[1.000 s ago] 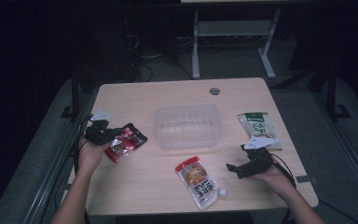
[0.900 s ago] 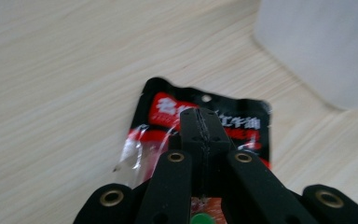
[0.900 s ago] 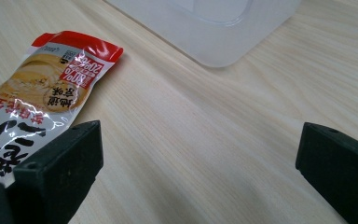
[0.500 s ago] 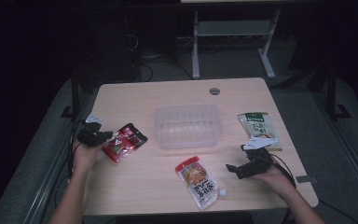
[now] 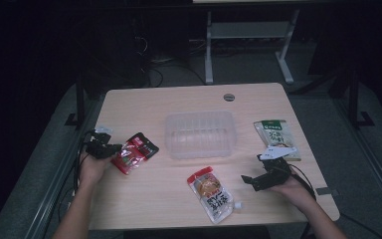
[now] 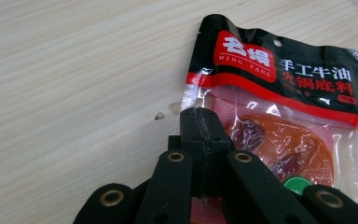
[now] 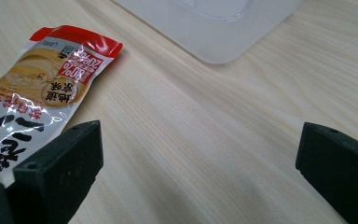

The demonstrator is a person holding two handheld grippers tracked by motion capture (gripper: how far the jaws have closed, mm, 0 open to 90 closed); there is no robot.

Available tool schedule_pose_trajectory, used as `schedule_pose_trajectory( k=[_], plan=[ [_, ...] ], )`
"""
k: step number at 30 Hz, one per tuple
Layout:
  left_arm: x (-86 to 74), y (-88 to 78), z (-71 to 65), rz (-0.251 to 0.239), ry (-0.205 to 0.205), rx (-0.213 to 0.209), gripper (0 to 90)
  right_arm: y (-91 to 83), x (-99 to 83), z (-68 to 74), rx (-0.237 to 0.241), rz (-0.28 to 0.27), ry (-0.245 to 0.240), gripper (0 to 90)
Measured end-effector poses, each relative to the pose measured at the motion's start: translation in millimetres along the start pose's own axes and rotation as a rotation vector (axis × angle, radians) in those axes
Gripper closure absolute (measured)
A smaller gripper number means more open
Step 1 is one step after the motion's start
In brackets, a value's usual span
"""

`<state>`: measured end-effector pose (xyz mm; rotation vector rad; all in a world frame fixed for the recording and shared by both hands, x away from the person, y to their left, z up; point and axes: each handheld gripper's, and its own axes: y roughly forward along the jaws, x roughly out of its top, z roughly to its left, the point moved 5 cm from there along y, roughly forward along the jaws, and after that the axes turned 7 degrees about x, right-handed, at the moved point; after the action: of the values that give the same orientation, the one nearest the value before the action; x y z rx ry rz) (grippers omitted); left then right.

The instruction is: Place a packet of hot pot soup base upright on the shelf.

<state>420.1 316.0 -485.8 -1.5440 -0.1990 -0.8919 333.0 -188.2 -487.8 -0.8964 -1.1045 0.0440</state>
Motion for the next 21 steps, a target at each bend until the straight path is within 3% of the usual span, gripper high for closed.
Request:
schedule_pose_trajectory(
  k=[11,18,21],
  plan=[
    [-2.1,-3.5,-23.0,0.008,0.023,-0.091,89.8,-0.9,-0.3,-0.9,-0.004,0.0,-0.001,0.2],
    [-5.7,-8.1,-35.8,0.018,0.038,-0.126,89.8,-0.6,-0.4,-1.1,-0.003,0.0,-0.008,0.2],
    [-8.9,-12.5,-47.1,0.027,0.057,-0.149,89.8,-0.7,-0.5,-0.8,-0.001,0.003,-0.001,0.2]
  ],
)
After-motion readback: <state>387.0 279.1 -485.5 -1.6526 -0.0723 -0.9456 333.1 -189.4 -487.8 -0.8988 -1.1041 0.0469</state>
